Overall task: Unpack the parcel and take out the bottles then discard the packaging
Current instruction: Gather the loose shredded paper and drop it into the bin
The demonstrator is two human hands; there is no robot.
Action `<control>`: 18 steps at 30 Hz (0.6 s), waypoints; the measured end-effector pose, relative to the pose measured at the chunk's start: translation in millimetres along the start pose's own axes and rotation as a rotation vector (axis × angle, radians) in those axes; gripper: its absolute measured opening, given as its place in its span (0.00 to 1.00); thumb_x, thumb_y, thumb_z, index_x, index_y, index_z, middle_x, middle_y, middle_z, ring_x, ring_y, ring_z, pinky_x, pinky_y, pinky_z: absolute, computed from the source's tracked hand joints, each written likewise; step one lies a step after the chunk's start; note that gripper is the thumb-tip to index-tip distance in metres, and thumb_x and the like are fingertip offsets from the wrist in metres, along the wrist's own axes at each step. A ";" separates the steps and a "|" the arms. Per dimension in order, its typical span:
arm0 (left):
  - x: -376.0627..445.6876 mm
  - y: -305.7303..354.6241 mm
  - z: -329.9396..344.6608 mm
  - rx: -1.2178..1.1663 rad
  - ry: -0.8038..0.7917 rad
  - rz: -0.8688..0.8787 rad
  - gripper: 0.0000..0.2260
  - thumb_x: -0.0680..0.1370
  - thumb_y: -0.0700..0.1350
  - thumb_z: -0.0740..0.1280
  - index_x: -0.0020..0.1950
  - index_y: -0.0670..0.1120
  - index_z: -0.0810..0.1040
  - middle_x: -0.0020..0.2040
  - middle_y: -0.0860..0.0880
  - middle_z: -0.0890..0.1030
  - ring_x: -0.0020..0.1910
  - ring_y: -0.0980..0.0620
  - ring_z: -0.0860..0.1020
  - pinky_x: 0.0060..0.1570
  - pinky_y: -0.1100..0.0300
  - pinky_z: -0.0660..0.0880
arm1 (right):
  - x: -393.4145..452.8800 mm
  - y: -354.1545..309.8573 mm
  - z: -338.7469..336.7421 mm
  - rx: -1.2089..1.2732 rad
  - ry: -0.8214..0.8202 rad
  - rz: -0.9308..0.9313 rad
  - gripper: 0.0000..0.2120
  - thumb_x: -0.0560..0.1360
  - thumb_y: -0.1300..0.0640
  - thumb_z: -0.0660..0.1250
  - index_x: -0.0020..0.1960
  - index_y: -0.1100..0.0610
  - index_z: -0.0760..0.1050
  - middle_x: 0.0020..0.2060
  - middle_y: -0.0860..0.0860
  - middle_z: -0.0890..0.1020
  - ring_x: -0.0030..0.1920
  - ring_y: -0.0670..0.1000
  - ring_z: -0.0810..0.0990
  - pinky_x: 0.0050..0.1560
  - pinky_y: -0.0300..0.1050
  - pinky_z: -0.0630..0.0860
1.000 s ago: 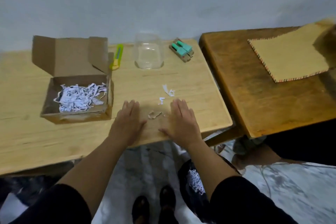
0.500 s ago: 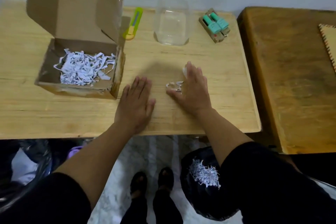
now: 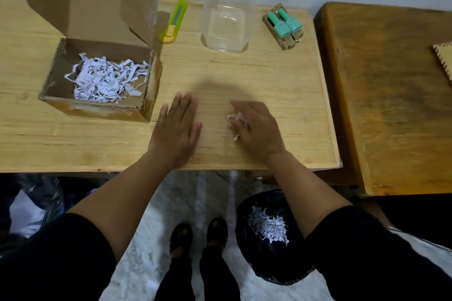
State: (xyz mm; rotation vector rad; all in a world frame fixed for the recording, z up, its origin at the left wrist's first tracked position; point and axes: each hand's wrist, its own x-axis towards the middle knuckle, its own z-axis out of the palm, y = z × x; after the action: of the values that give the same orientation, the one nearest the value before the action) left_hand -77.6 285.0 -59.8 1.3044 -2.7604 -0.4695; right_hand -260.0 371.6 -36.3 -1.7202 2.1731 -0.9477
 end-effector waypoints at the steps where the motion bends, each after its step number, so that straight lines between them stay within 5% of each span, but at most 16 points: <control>1: -0.5 1.3 -0.2 -0.009 0.003 0.002 0.32 0.75 0.57 0.40 0.76 0.44 0.51 0.78 0.46 0.53 0.77 0.48 0.47 0.74 0.49 0.45 | -5.3 1.6 -4.3 0.004 0.014 0.026 0.23 0.70 0.55 0.72 0.63 0.60 0.74 0.55 0.58 0.79 0.56 0.55 0.76 0.55 0.33 0.68; 4: -0.7 12.8 0.7 -0.055 -0.009 0.001 0.33 0.74 0.58 0.40 0.76 0.44 0.51 0.78 0.45 0.53 0.77 0.47 0.47 0.74 0.49 0.45 | -20.4 6.2 -17.2 0.048 -0.077 0.172 0.42 0.63 0.48 0.77 0.71 0.58 0.62 0.65 0.56 0.71 0.65 0.52 0.68 0.63 0.38 0.64; 7: 2.1 34.6 6.5 -0.092 -0.017 0.016 0.33 0.74 0.58 0.39 0.76 0.44 0.51 0.78 0.46 0.53 0.77 0.47 0.47 0.74 0.48 0.45 | -28.5 12.0 -24.5 -0.004 -0.197 0.263 0.50 0.61 0.44 0.77 0.74 0.53 0.54 0.71 0.53 0.64 0.71 0.50 0.61 0.69 0.42 0.60; 9: 3.3 43.1 11.8 -0.066 -0.018 0.014 0.33 0.74 0.57 0.39 0.76 0.45 0.50 0.78 0.47 0.52 0.77 0.48 0.47 0.73 0.47 0.44 | -28.4 15.1 -23.0 -0.020 -0.225 0.256 0.48 0.62 0.45 0.77 0.74 0.53 0.56 0.72 0.53 0.64 0.72 0.51 0.60 0.71 0.43 0.58; 14: 2.7 42.0 16.5 -0.021 0.009 0.017 0.30 0.76 0.56 0.40 0.76 0.45 0.50 0.78 0.47 0.52 0.77 0.49 0.48 0.73 0.48 0.43 | -17.1 16.8 -6.7 0.050 -0.088 0.097 0.35 0.63 0.50 0.77 0.66 0.60 0.71 0.62 0.56 0.75 0.63 0.53 0.72 0.63 0.26 0.59; 18: 2.4 41.9 16.5 -0.008 0.012 0.020 0.29 0.77 0.55 0.41 0.76 0.45 0.50 0.78 0.47 0.52 0.77 0.50 0.48 0.73 0.49 0.43 | -11.3 14.4 7.9 0.059 -0.042 -0.024 0.20 0.68 0.52 0.70 0.58 0.57 0.78 0.54 0.56 0.81 0.55 0.54 0.75 0.58 0.36 0.69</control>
State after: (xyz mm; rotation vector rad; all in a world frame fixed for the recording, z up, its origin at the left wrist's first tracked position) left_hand -113.2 312.3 -63.4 1.2729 -2.7559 -0.4684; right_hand -263.8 380.9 -53.5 -1.7276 2.0816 -0.9626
